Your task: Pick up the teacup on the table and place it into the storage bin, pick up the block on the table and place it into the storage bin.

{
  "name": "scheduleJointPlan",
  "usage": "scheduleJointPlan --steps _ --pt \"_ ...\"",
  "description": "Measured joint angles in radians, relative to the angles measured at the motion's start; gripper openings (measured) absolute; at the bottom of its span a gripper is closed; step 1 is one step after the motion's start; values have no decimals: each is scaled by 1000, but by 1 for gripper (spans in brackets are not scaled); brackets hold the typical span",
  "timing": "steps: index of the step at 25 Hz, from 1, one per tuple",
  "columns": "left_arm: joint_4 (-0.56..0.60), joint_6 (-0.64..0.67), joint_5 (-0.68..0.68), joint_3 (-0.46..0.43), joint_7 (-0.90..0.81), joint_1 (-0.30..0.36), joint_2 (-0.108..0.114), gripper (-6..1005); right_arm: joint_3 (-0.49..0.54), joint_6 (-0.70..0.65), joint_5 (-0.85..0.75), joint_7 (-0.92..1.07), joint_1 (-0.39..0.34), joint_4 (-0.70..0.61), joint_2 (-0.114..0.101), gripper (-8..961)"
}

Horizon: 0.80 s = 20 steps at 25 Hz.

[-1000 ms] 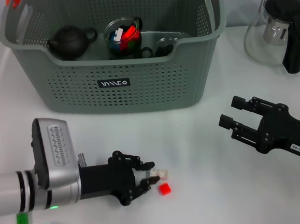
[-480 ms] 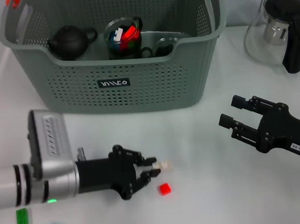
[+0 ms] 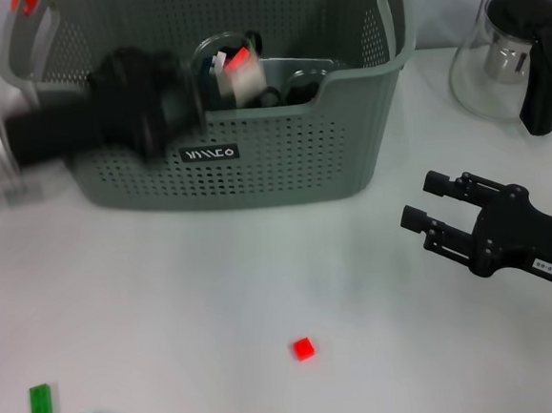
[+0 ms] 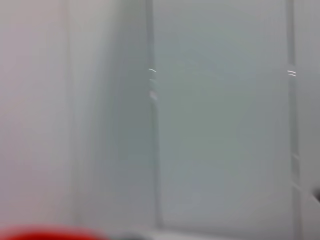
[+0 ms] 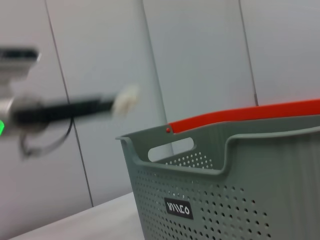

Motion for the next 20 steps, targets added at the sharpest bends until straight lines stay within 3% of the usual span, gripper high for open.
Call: scheduleJointPlan --steps 4,7,10,14,17,20 --pt "73 -164 8 57 -171 -114 49 188 2 0 0 0 4 4 2 638" --pt "69 -379 58 169 -206 -177 63 194 3 0 0 0 5 4 3 639" --pt "66 -624 133 315 -219 -204 44 200 3 -2 0 0 6 4 3 638" --pt "52 -963 286 472 -253 -213 -15 208 3 -6 0 0 5 5 3 638" --pt "46 -1062 364 492 -265 -208 -51 213 6 -7 0 0 5 5 3 638" --pt "46 -1067 379 495 -266 -200 -59 219 11 -7 0 0 5 5 3 638"
